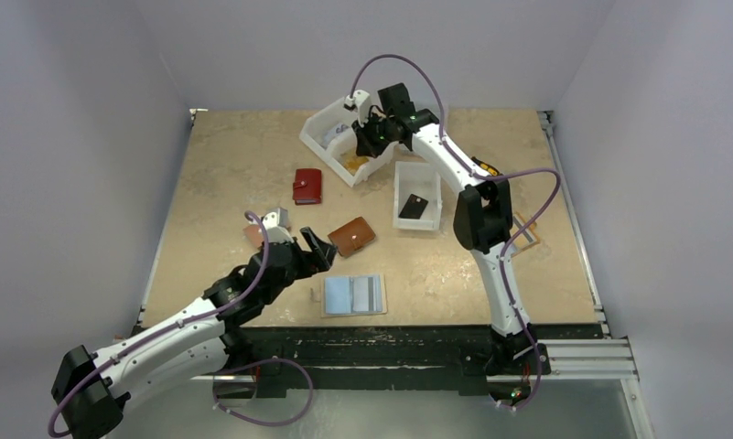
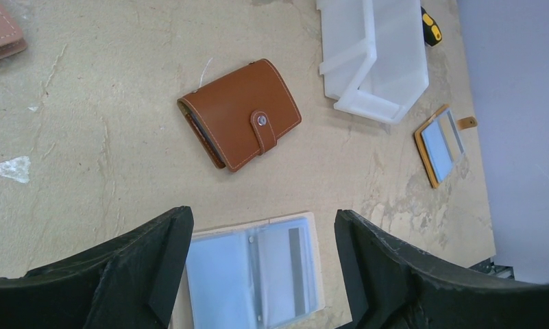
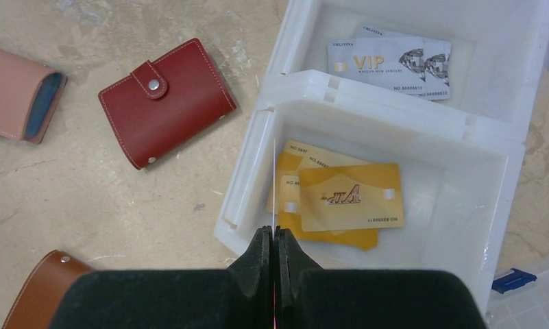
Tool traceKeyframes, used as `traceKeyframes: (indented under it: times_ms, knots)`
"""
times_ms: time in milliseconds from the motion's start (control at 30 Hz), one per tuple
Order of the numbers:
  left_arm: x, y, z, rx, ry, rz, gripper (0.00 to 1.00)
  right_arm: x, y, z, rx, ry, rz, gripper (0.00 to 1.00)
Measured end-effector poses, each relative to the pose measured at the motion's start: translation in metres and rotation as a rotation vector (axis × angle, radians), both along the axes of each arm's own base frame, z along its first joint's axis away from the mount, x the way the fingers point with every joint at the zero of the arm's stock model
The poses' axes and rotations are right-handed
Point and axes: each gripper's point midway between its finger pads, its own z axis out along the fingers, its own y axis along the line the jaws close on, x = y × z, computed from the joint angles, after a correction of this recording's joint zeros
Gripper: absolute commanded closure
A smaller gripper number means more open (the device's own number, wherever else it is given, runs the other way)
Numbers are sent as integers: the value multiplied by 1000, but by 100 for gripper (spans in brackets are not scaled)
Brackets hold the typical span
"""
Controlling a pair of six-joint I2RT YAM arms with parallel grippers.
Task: Take the credit cards out of the card holder
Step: Place the credit card in the storage box.
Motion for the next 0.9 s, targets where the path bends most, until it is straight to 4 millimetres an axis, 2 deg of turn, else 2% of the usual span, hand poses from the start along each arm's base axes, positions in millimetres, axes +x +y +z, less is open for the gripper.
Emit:
traceKeyframes:
  times_ms: [267, 367, 433, 533, 600, 700, 900]
  knots:
    - [0, 0, -5, 13, 11, 0, 19, 4, 4, -3, -2, -11, -2, 98]
    - [0, 0, -5, 14, 11, 1, 19, 5, 8, -5, -4, -16, 0, 93]
    - [0, 0, -4, 13, 10, 1, 19, 7, 9, -9, -10, -20, -5, 93]
    - [0, 0, -4, 12, 9, 2, 19, 11, 7, -16, -36, -28, -33, 60]
    - [0, 0, -4, 13, 10, 2, 19, 21, 0, -22, -75, -53, -86, 48]
    - [-1, 1, -5, 17, 14, 2, 19, 40, -14, -22, -135, -120, -181, 41]
    - [-2, 3, 1, -1, -1, 3, 19, 59, -35, -12, -179, -189, -285, 41]
